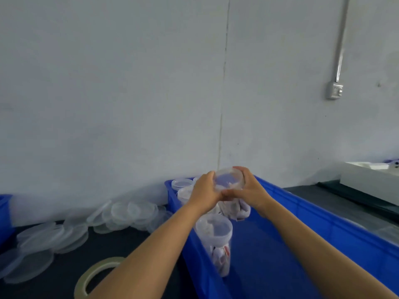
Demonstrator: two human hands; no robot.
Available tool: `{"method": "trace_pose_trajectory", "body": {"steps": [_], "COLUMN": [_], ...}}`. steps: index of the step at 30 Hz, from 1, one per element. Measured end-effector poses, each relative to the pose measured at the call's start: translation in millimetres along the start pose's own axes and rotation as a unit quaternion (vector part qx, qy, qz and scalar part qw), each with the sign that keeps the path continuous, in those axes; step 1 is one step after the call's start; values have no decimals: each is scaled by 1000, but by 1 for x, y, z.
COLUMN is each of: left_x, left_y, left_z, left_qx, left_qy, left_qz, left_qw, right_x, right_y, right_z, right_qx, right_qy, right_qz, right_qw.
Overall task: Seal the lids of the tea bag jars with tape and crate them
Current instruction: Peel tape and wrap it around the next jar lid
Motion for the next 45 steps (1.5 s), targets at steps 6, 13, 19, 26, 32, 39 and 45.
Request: {"method": "trace_pose_trajectory", "body": {"steps": [6, 13, 19, 26, 32, 39, 45], "left_x": [4, 3, 0, -10, -25, -90, -165], "left_y": [28, 47, 46, 24, -49, -168, -273], "left_z": [23, 42, 47, 39, 31, 45, 63], "left_qx": [133, 320, 357, 305, 245, 234, 287], "left_qy": [2, 57, 58, 54, -12, -99, -163], "left_qz": [20, 50, 95, 124, 58, -22, -83], "left_qw": [991, 944, 928, 943, 968, 967, 940], "right_x": [17, 16, 18, 27, 17, -73, -147], "right_y": [8, 20, 18, 29, 51, 143, 229], "right_z": [-56, -101, -112, -96, -16, 65, 94], "right_qx": [1, 10, -55, -272, -263, -3, 107], "right_qy": [76, 184, 209, 179, 63, 97, 170], "right_qz": [-15, 19, 5, 68, -22, 120, 257], "right_qw": [997, 983, 976, 943, 962, 988, 945]}}
Point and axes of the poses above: each hand's wrist, its own x-axis towards the middle knuckle, its own y-axis out of the palm, z = x × y, the point moved 5 cm from there along x, towards the middle knuckle, and after that the axes turned 13 degrees about -z, right-handed, at the moved point
